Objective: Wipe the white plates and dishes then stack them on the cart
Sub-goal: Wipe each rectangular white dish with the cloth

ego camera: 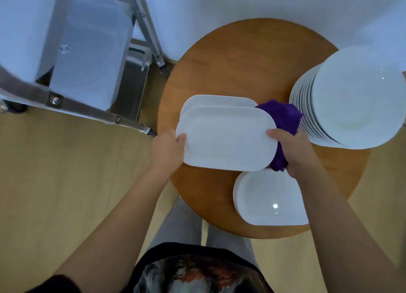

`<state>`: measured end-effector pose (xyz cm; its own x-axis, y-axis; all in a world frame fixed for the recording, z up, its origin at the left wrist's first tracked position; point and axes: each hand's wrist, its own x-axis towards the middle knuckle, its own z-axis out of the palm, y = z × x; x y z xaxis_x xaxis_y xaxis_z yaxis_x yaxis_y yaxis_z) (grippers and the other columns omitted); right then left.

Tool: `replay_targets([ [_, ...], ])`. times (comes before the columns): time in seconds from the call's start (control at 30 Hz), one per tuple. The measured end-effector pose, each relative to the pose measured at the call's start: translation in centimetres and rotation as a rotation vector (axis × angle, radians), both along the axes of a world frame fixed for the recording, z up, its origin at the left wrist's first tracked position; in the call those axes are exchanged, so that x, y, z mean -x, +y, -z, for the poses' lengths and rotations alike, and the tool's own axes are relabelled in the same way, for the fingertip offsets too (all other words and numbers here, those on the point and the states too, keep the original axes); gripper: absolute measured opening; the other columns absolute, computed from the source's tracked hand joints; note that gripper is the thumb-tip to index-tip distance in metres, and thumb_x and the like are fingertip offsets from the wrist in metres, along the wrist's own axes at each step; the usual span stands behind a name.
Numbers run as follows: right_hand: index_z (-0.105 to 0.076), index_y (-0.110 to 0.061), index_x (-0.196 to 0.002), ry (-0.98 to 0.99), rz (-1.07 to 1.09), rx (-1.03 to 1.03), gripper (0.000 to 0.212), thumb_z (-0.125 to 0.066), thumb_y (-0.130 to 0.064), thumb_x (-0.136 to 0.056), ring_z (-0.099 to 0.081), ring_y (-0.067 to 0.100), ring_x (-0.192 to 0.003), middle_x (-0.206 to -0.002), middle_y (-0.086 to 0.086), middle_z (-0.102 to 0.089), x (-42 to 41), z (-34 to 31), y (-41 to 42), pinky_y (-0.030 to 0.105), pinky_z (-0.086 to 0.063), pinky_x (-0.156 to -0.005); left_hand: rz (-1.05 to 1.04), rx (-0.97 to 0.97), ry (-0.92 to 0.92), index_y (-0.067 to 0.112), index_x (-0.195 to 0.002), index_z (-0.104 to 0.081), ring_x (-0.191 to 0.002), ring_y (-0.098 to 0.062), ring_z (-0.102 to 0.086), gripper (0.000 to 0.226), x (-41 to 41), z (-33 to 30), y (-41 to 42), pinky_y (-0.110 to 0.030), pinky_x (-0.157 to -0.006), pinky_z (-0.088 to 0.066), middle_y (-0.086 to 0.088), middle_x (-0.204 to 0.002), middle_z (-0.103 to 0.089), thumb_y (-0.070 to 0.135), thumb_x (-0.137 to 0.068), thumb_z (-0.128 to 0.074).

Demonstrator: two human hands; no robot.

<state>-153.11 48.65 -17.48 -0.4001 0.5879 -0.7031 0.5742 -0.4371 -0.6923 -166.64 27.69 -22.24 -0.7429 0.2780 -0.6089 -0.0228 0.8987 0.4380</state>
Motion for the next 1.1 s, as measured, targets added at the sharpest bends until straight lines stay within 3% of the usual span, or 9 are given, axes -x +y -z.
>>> replay_targets([
  [0.13, -0.052, -0.019, -0.093, -0.195, -0.217, -0.417, 0.019, -0.066, -0.012, -0.082, -0.053, 0.003, -0.069, -0.077, -0.009, -0.056, 1.9, 1.8, 0.7, 0.018, -0.039, -0.059, 0.028, 0.021, 0.02, 0.007, -0.086, -0.06, -0.079, -0.029, -0.061, 0.035, 1.4, 1.7, 0.7, -0.04, -0.074, -0.054, -0.007, -0.075, -0.059, 0.035, -0.098, -0.044],
  [0.4, -0.056, -0.01, -0.108, -0.385, -0.301, -0.699, 0.024, -0.064, -0.017, -0.085, -0.052, 0.015, -0.082, -0.09, -0.002, -0.055, 3.0, 4.3, -0.2, 0.029, -0.04, -0.073, 0.299, 0.268, 0.23, 0.014, -0.089, -0.057, -0.072, -0.021, -0.06, 0.044, 2.5, 2.5, 1.0, -0.034, -0.067, -0.056, -0.005, -0.074, -0.059, 0.048, -0.099, -0.03],
  [0.5, -0.057, -0.011, -0.109, -0.366, -0.196, -0.713, 0.024, -0.062, -0.02, -0.087, -0.052, 0.015, -0.083, -0.091, -0.003, -0.056, 3.2, 4.3, -0.5, 0.027, -0.039, -0.075, 0.343, 0.277, 0.259, 0.014, -0.088, -0.057, -0.069, -0.02, -0.06, 0.046, 2.8, 2.5, 1.3, -0.03, -0.062, -0.052, -0.003, -0.072, -0.057, 0.048, -0.1, -0.028],
  [0.57, -0.057, -0.012, -0.109, -0.307, -0.089, -0.72, 0.024, -0.061, -0.019, -0.087, -0.054, 0.014, -0.085, -0.092, -0.003, -0.057, 2.9, 4.0, -0.8, 0.022, -0.038, -0.074, 0.354, 0.285, 0.261, 0.013, -0.089, -0.059, -0.071, -0.021, -0.061, 0.049, 2.9, 2.4, 1.7, -0.032, -0.066, -0.054, -0.004, -0.074, -0.059, 0.048, -0.1, -0.026],
  [0.73, -0.055, -0.006, -0.12, -0.175, 0.164, -0.768, 0.039, -0.067, -0.013, -0.084, -0.052, 0.006, -0.089, -0.1, -0.007, -0.056, 0.8, 2.2, -1.6, -0.006, -0.035, -0.066, 0.337, 0.341, 0.234, 0.008, -0.091, -0.062, -0.074, -0.025, -0.063, 0.059, 2.8, 2.3, 2.2, -0.035, -0.071, -0.055, -0.008, -0.076, -0.06, 0.049, -0.1, -0.021],
  [0.87, -0.057, -0.005, -0.114, -0.111, 0.207, -0.682, 0.033, -0.069, -0.012, -0.084, -0.056, 0.002, -0.076, -0.094, -0.004, -0.06, -2.2, 0.9, -2.4, -0.001, -0.041, -0.065, 0.253, 0.408, 0.143, 0.011, -0.084, -0.054, -0.076, -0.026, -0.058, 0.062, 1.0, 1.7, 1.6, -0.033, -0.067, -0.046, -0.007, -0.075, -0.056, 0.058, -0.097, -0.016],
  [0.97, -0.056, -0.016, -0.109, -0.07, 0.231, -0.624, 0.03, -0.071, -0.015, -0.083, -0.059, -0.004, -0.076, -0.088, -0.012, -0.06, -5.1, 0.0, -2.9, 0.003, -0.045, -0.065, 0.295, 0.252, 0.036, 0.014, -0.075, -0.052, -0.078, -0.027, -0.062, 0.051, -3.1, 1.1, 1.3, -0.036, -0.072, -0.053, -0.011, -0.083, -0.064, 0.055, -0.096, -0.03],
  [1.03, -0.054, -0.027, -0.099, -0.057, 0.272, -0.589, 0.026, -0.072, -0.018, -0.083, -0.06, -0.009, -0.074, -0.085, -0.02, -0.059, -7.3, -0.4, -3.0, 0.002, -0.044, -0.063, 0.353, 0.168, -0.024, 0.019, -0.068, -0.047, -0.069, -0.021, -0.059, 0.047, -7.1, 0.4, 1.6, -0.034, -0.065, -0.051, -0.005, -0.075, -0.062, 0.057, -0.093, -0.038],
  [1.1, -0.056, -0.027, -0.098, -0.075, 0.319, -0.58, 0.024, -0.072, -0.021, -0.082, -0.062, -0.001, -0.077, -0.084, -0.017, -0.061, -9.5, -0.7, -2.8, 0.008, -0.047, -0.067, 0.421, 0.173, -0.05, 0.024, -0.069, -0.044, -0.062, -0.013, -0.053, 0.045, -11.3, 0.1, 2.3, -0.029, -0.054, -0.042, 0.004, -0.067, -0.054, 0.064, -0.089, -0.04],
])
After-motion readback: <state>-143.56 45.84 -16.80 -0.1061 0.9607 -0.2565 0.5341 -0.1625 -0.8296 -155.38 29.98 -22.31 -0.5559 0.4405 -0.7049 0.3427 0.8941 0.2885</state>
